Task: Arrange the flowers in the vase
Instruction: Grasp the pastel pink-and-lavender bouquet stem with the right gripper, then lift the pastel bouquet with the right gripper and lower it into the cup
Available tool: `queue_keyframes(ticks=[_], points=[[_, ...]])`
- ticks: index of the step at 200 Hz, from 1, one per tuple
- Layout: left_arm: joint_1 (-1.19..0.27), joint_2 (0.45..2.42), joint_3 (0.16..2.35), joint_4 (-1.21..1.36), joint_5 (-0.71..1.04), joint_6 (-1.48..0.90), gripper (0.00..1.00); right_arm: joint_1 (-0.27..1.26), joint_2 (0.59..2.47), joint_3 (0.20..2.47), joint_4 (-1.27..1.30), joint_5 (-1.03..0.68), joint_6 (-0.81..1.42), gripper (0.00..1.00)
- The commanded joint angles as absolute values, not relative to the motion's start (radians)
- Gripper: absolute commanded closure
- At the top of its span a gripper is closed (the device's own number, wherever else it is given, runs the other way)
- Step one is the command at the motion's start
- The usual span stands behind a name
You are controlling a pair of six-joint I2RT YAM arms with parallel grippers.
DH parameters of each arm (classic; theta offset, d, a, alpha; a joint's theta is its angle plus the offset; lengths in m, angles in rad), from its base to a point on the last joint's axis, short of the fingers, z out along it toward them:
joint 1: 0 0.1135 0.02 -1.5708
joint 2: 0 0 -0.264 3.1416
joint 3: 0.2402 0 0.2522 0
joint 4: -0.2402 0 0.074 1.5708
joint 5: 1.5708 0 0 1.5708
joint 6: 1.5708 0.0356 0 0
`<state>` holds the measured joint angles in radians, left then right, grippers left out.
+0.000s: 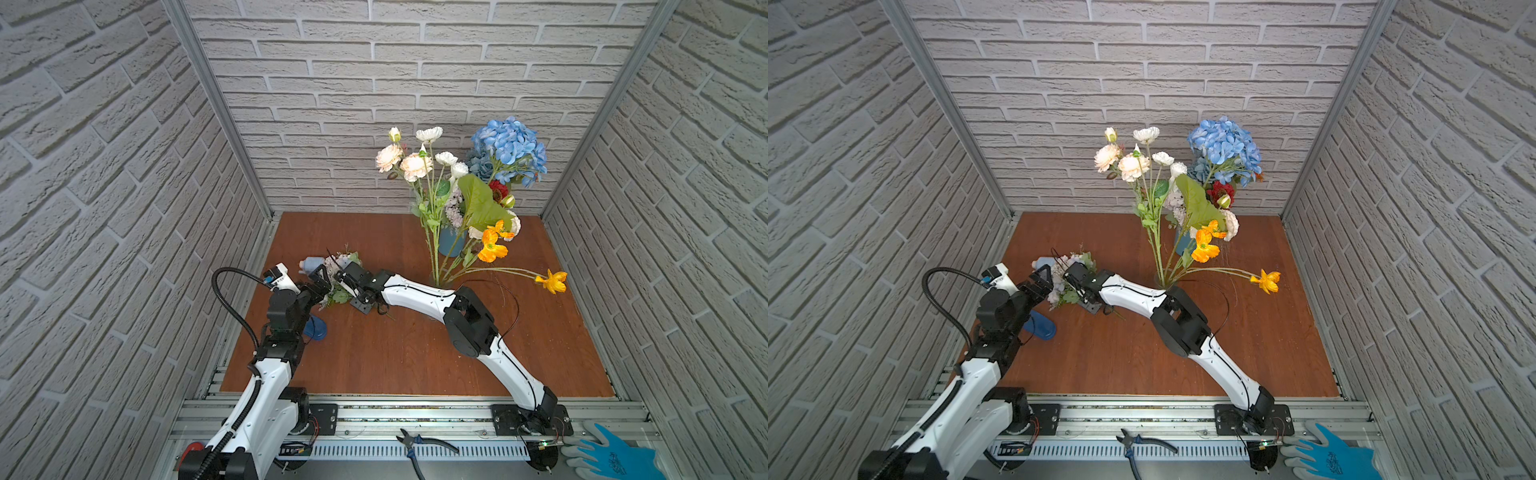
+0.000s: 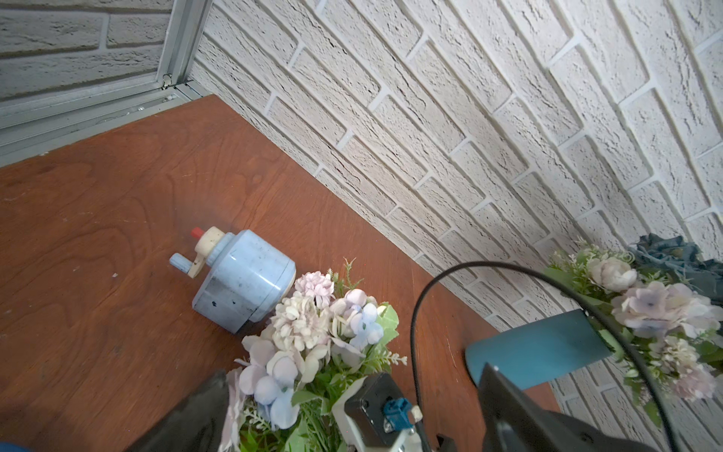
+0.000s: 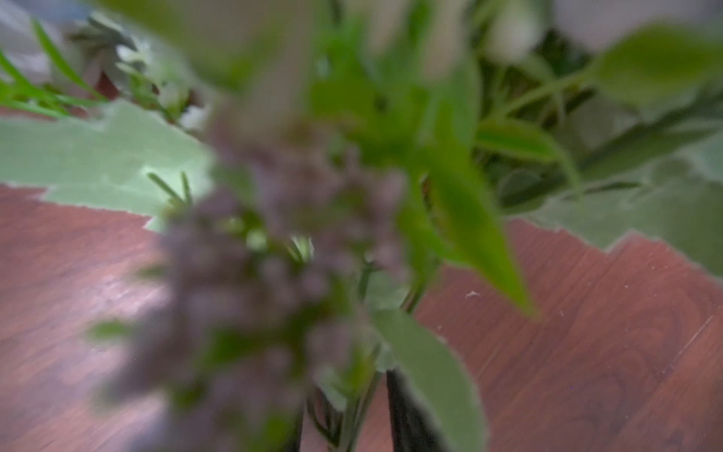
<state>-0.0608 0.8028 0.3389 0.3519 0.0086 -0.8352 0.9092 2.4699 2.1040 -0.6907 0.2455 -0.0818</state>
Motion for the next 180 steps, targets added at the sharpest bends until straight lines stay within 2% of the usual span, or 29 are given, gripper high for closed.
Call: queue_keyframes(ticks=[1,22,54,123,180], points=[[-0.053,0.790,0.330,0.406,0.014,-0.839,0.02,0.904,2.489,2.119,-0.677,0.216,-0.061,0.70],[-0.053,0.789,0.331,0.405,0.015,-0.842,0.02,0.897,2.497,2.109,-0.667,0.198,-0.046,0.94],[-0.053,0.770,0.337,0.398,0.027,-0.844,0.02,0.886,2.432,2.038,-0.608,0.175,-0.017,0.95],[-0.054,0.772,0.386,0.488,0.179,-0.861,0.05,0.853,2.032,1.748,-0.396,0.154,0.063,0.94],[-0.110,0.769,0.471,0.535,0.250,-0.900,0.04,0.817,1.796,1.665,-0.336,0.119,0.164,0.95]])
